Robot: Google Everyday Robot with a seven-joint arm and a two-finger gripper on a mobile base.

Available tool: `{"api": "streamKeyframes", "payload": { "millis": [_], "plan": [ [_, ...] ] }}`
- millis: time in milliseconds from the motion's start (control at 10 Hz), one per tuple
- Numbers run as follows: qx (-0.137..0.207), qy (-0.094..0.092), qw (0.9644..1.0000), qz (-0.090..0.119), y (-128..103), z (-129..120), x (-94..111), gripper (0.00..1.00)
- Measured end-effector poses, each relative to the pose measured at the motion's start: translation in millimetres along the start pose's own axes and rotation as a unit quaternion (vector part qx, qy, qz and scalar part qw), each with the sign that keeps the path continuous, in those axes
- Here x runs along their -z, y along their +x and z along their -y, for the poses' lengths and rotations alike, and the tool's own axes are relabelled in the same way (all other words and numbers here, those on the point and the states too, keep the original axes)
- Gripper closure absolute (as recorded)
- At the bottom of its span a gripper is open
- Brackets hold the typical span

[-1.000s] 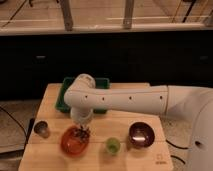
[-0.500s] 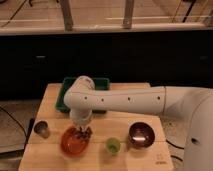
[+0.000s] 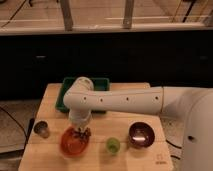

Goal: Place grapes in red bowl

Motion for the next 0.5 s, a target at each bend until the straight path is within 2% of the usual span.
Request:
{"api": "streamKeyframes", "payload": {
  "millis": [500],
  "plan": [
    [0.011, 0.005, 0.9999, 0.01, -1.0, 4.2, -6.1, 1.0]
  ]
}}
